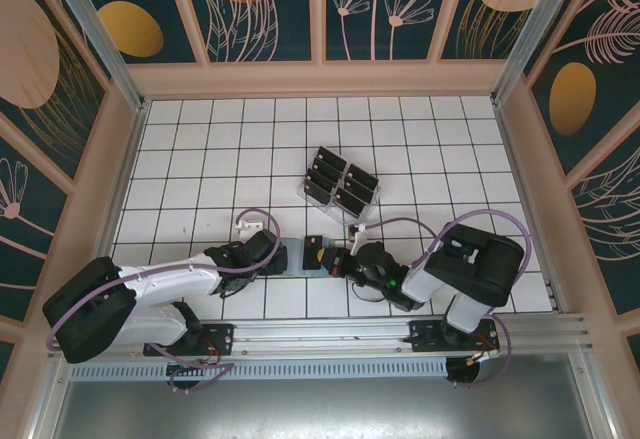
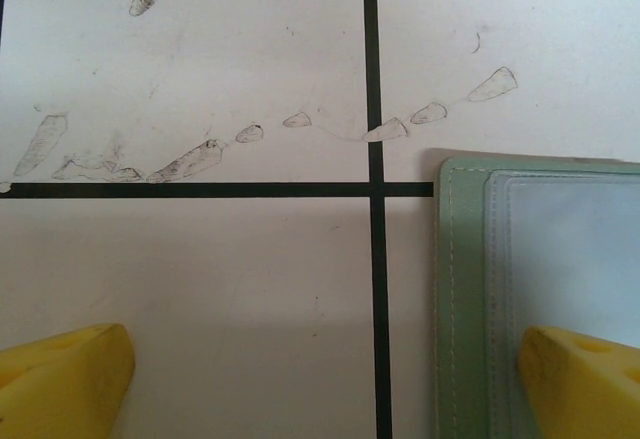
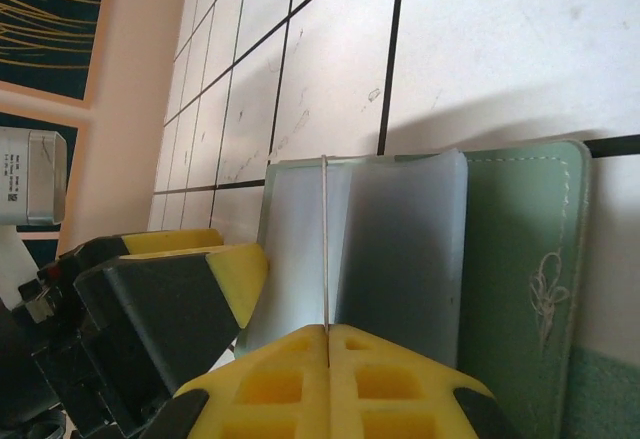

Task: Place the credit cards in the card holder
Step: Insert the credit card into the card slot.

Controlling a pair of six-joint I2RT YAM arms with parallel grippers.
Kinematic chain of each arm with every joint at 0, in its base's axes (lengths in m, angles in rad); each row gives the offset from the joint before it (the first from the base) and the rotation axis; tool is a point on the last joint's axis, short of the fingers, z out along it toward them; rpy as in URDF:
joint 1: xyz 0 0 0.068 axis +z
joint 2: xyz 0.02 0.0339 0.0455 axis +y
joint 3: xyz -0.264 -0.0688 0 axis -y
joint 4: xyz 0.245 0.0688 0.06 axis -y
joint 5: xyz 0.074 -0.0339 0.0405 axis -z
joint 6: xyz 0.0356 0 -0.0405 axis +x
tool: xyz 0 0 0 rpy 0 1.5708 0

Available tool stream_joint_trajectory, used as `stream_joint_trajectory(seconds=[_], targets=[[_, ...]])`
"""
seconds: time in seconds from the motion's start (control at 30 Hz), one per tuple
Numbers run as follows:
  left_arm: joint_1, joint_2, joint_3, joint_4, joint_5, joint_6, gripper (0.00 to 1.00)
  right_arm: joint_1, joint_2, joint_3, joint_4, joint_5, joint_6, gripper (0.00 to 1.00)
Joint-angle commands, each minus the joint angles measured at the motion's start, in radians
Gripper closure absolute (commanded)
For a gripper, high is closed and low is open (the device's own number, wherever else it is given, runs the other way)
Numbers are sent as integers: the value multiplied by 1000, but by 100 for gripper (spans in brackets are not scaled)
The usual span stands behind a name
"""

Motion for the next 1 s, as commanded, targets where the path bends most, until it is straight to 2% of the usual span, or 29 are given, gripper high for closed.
stream_joint_trajectory(seconds=[0.0,0.5,0.97], targets=[[-3,-16,-8,-56,-13,-4,2,8,24,-16,77,47,24,100],[-6,-12,33,-108,-38,47,2,0,48,-60,73,57,41,100],[-37,35,48,-126,-65,44,2,-15,41,-49,112,-1,30,100]])
